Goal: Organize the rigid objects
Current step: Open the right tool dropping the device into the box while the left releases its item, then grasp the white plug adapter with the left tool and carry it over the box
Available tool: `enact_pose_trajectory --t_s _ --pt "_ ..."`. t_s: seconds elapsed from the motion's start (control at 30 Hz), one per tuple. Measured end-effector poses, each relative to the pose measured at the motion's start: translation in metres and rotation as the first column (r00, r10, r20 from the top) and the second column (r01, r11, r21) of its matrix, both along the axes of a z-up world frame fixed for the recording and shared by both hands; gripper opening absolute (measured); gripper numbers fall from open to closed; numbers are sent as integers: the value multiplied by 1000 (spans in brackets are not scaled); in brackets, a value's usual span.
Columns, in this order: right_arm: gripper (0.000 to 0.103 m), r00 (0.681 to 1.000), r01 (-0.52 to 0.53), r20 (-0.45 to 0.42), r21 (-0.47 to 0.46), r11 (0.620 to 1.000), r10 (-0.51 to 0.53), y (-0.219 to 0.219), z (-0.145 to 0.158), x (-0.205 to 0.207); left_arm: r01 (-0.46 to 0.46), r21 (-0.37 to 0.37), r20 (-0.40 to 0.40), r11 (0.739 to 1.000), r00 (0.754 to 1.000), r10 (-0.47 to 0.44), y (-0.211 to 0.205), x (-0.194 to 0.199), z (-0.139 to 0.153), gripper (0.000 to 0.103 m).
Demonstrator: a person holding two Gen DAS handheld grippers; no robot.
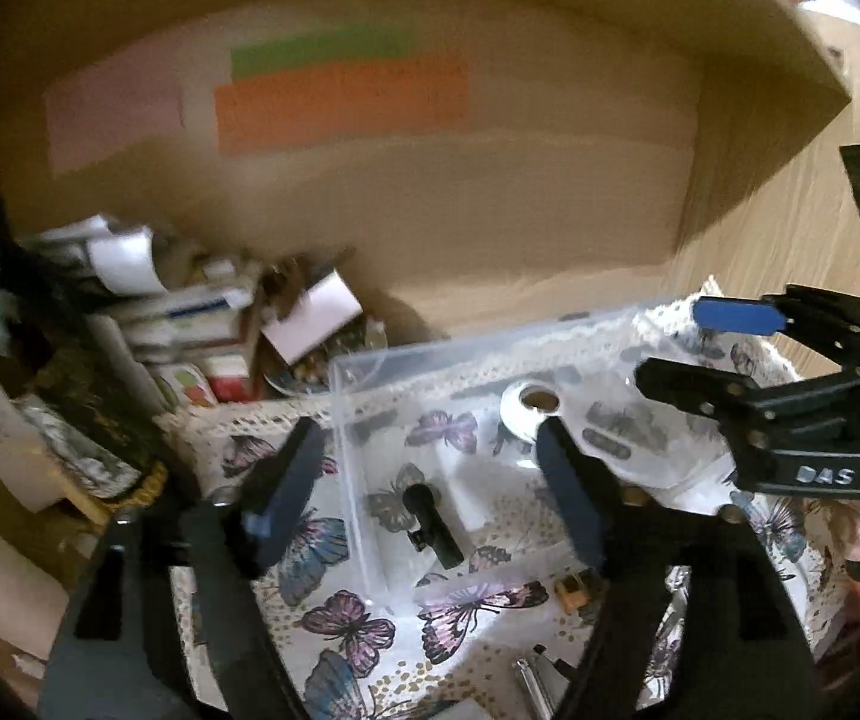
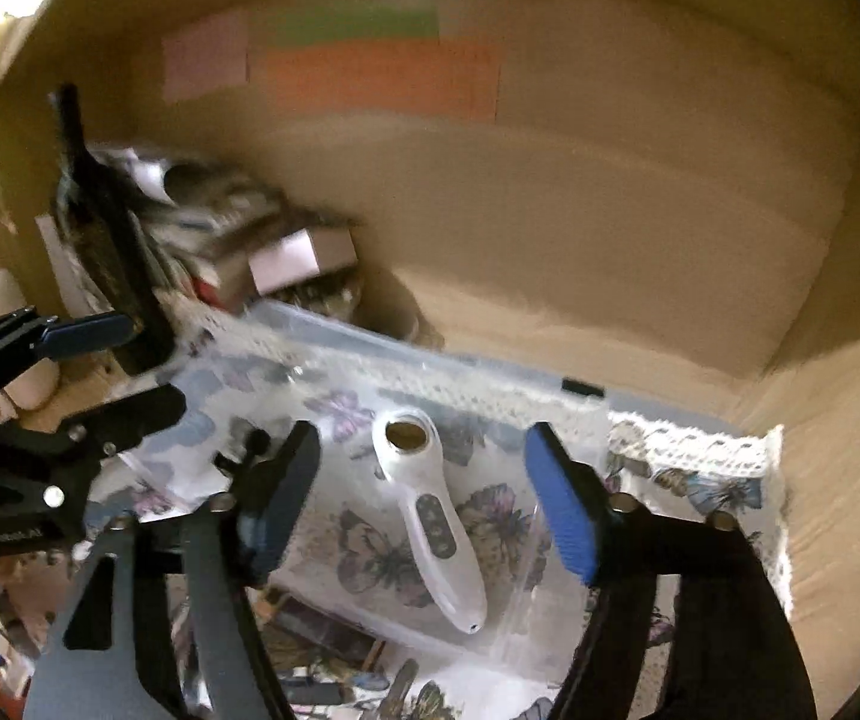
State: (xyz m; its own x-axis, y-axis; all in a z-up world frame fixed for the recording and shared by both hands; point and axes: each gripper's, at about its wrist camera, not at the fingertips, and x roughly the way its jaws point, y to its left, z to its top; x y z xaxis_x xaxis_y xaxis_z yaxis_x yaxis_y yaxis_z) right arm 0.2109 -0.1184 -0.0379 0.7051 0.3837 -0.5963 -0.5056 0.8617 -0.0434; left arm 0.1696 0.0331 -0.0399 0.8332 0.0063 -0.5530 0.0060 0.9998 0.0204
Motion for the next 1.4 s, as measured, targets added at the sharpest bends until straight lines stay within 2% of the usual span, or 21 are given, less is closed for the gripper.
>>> enact_pose_trajectory --t_s 0.17,0.3,0.4,0.53,0.63,0.83,0.97,1.07,1.17,1.2,1.27,1.4 --pt "83 997 3 77 37 999 -6 -7 18 -31 -17 6 81 1000 997 17 1 -32 19 99" --pt "88 995 9 102 51 999 -14 -12 20 -51 -29 12 110 1000 994 27 4 -55 24 102" --pt "91 995 21 101 55 998 -27 -15 13 -64 -35 17 99 999 994 34 9 -67 17 103" --pt "91 998 20 65 40 999 -22 -16 -4 -74 -52 34 27 998 998 51 16 -74 -4 103" --pt "91 999 31 32 4 1000 -31 -15 -22 -79 -54 15 -43 998 998 55 21 -76 -25 103" --pt "91 996 40 -83 -38 998 -43 -16 -63 -80 -18 5 -142 1000 990 18 16 -83 -60 103" --pt "91 990 19 -142 -41 999 -25 -13 -79 -78 29 5 -200 1000 979 -28 8 -77 -79 103" --pt "86 979 -18 -201 -35 999 11 -3 -89 -73 49 -24 -250 999 967 -53 6 -68 -90 103" --pt "70 976 -51 -216 -61 997 37 8 -94 -70 50 -42 -268 998 962 -59 7 -63 -96 101" --pt "65 973 -62 -224 -65 996 45 10 -96 -69 51 -51 -270 997 961 -63 8 -63 -97 99" --pt "58 969 -77 -238 -70 995 58 13 -99 -67 57 -60 -282 997 957 -72 9 -61 -99 84" --pt "53 962 -95 -263 -86 992 69 16 -109 -67 77 -78 -293 994 951 -97 8 -59 -105 74"
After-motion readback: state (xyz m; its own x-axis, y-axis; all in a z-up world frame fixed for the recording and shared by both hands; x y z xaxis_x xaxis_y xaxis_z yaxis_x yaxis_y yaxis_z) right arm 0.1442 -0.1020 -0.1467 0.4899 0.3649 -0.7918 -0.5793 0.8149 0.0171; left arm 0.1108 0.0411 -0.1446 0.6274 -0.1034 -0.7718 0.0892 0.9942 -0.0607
